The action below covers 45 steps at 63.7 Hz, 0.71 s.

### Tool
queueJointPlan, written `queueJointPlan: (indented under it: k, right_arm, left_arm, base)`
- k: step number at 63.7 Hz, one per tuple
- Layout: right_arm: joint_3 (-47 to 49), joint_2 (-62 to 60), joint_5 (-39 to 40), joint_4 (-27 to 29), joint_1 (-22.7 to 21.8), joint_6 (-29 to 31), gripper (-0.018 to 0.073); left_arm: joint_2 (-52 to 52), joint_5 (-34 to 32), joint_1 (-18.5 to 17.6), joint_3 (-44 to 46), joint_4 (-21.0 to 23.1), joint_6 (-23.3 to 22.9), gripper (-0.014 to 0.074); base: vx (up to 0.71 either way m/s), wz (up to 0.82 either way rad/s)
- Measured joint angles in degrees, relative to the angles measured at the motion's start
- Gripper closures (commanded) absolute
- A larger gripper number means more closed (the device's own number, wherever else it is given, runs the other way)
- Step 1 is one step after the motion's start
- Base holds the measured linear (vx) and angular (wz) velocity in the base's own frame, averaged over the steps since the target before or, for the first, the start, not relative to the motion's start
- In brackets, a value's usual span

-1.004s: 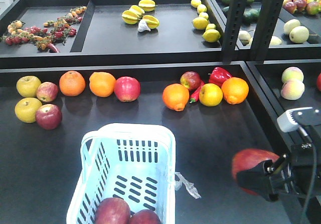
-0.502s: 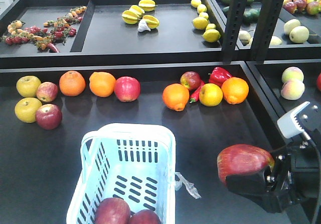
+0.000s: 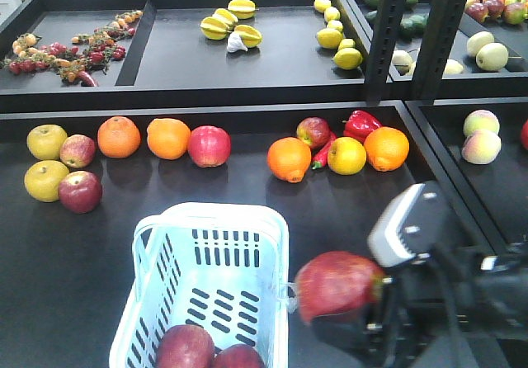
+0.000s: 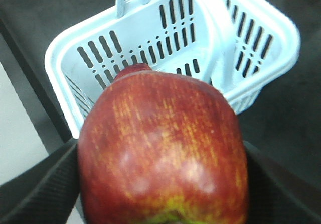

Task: Pick three apples into basket with both arms
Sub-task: 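Carry the held apple over the light-blue basket with the right gripper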

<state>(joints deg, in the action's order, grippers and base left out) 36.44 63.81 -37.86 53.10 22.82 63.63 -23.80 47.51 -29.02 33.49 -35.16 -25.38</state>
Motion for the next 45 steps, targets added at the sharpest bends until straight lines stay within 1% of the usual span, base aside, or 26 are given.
queueJointPlan:
  k: [2,6,14,22,32,38,45]
  right_arm:
    - [0.21,1.12,1.02,0.00,1.08,0.00,0.0244]
    - [1.15,4.36,4.73,0.00,5.09,0.00,0.0244]
    - [3.76,10.95,11.38,0.24,11.38,0.00,0.0238]
    - [7.19,18.19,16.64,0.91,16.42,0.00,0.0198]
    - [11.63,24.60,18.80,1.60,18.93,-0.43,0.0067]
    - [13.19,27.17,19.12,2.41,19.00,-0.86,-0.0033]
    - [13.41,28.27,19.56,3.02,19.00,-0.86,-0.0094]
  left_arm:
    - [0.00,0.00,0.00,0.00,0.00,0.00,0.0011]
    - [0.00,0.00,0.00,0.00,0.00,0.00,0.0011]
    - [0.00,0.00,0.00,0.00,0.00,0.00,0.0011]
    - [0.00,0.00,0.00,0.00,0.00,0.00,0.0011]
    - [0.00,0.00,0.00,0.00,0.00,0.00,0.0011]
    - [0.00,0.00,0.00,0.00,0.00,0.00,0.0011]
    - [0.00,0.00,0.00,0.00,0.00,0.00,0.0011]
  base:
    - [0.00,0.00]
    - [0.00,0.00]
    - [0.00,0.00]
    - [0.00,0.00]
    - [0.00,0.00]
    - [0.00,0.00]
    - [0.00,0.00]
